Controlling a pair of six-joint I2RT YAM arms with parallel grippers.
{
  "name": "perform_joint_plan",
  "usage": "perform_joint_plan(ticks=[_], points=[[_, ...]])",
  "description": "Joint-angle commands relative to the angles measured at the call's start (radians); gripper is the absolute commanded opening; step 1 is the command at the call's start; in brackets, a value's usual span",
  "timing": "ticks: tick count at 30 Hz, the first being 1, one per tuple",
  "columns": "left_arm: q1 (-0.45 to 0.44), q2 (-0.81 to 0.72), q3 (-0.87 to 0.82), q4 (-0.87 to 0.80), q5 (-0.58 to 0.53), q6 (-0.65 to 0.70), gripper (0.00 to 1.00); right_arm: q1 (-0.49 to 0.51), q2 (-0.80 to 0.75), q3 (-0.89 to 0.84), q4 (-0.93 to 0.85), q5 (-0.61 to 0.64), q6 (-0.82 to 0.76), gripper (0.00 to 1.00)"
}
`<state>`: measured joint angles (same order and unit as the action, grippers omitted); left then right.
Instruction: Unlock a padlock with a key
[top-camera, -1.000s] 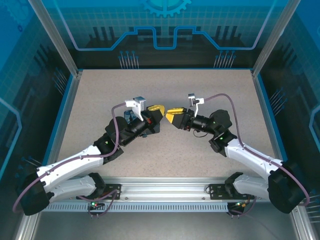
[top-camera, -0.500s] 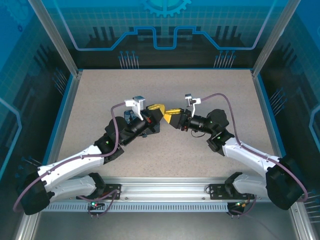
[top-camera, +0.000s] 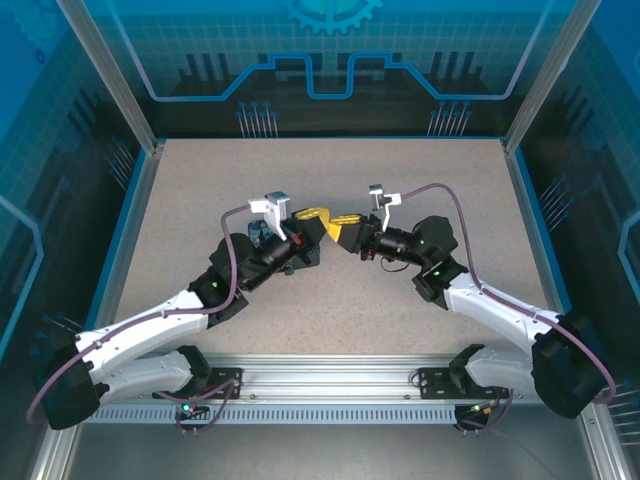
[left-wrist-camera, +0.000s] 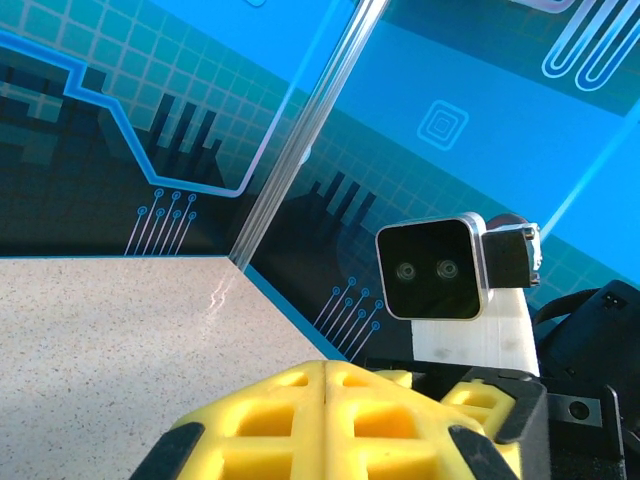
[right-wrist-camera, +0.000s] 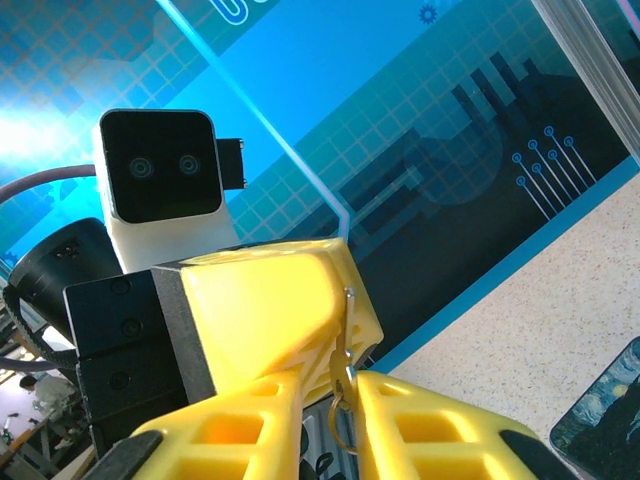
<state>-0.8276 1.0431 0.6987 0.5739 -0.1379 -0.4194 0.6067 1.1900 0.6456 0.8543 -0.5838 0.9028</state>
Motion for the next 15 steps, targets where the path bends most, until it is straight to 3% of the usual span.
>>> perform_joint_plan(ticks=[1,6,9,10,12,15], points=[[0.001,-0.002,-0.008,0.033,-0.015,-0.01,0.0,0.018,0.008,0.031,0.029,0.001,-0.002,0.16],[0.002,-0.007,-0.012,0.034,-0.021,-0.01,0.0,0.017,-0.007,0.031,-0.017,0.016,-0.027,0.01],[0.008,-0.025,-0.018,0.033,-0.034,-0.005,0.01,0.018,-0.032,0.036,-0.109,0.032,-0.079,0.0],[0.011,-0.034,-0.02,0.029,-0.038,-0.004,0.09,0.018,-0.041,0.038,-0.143,0.037,-0.101,0.0],[0.03,-0.069,-0.027,0.011,-0.037,-0.007,0.33,0.018,-0.062,0.046,-0.249,0.045,-0.172,0.0],[0.077,-0.144,-0.02,-0.064,0.004,-0.021,0.47,0.018,-0.101,0.089,-0.5,0.061,-0.348,0.0]])
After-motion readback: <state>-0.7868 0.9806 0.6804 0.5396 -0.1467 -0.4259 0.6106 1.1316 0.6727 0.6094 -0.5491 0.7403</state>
